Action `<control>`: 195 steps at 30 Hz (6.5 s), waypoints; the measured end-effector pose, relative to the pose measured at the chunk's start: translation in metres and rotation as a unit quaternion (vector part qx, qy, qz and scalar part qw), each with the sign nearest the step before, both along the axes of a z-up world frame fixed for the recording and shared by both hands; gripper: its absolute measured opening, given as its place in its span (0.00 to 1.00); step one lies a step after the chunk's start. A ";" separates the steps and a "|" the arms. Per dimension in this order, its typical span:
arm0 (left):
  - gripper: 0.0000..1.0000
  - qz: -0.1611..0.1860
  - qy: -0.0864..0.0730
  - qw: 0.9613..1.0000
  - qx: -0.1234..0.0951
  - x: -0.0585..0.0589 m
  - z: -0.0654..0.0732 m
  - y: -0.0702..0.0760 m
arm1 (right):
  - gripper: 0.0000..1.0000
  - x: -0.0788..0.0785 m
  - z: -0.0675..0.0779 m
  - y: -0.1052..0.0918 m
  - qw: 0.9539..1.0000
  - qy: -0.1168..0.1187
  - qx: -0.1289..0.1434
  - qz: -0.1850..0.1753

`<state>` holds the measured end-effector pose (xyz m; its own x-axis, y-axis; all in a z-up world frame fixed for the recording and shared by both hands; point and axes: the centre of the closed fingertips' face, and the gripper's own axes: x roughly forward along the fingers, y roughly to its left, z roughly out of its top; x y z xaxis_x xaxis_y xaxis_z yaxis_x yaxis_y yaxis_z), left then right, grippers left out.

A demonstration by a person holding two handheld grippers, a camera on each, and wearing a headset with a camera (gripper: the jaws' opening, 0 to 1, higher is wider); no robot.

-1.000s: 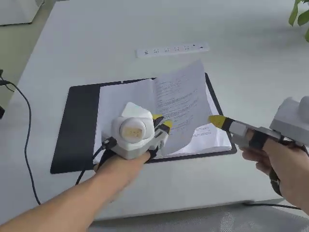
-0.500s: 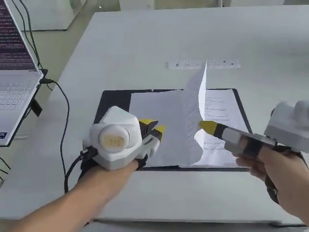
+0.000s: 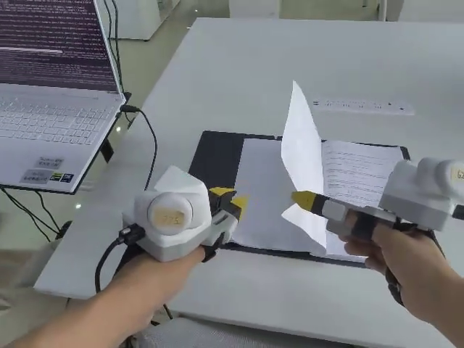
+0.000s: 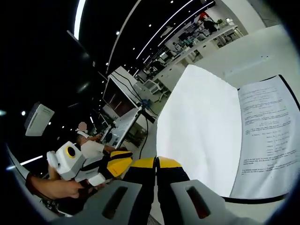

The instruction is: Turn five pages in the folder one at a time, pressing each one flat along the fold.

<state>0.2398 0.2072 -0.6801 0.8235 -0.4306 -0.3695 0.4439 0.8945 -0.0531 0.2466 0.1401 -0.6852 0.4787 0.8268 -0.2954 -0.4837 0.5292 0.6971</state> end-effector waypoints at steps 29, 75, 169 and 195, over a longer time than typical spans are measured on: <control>0.07 0.002 0.078 0.997 0.022 -0.004 -0.066 0.022 | 0.00 0.006 -0.110 0.056 0.991 0.098 -0.080 0.047; 0.01 -0.033 0.094 0.988 0.118 0.019 -0.141 -0.008 | 0.00 0.099 -0.102 -0.066 0.988 0.118 -0.012 -0.100; 0.01 -0.021 0.095 0.989 0.108 0.020 -0.141 -0.008 | 0.00 0.147 -0.121 -0.089 0.936 0.254 0.140 -0.197; 0.01 -0.019 0.092 0.989 0.112 0.019 -0.142 -0.009 | 0.00 0.025 -0.128 -0.078 0.944 0.289 0.106 -0.122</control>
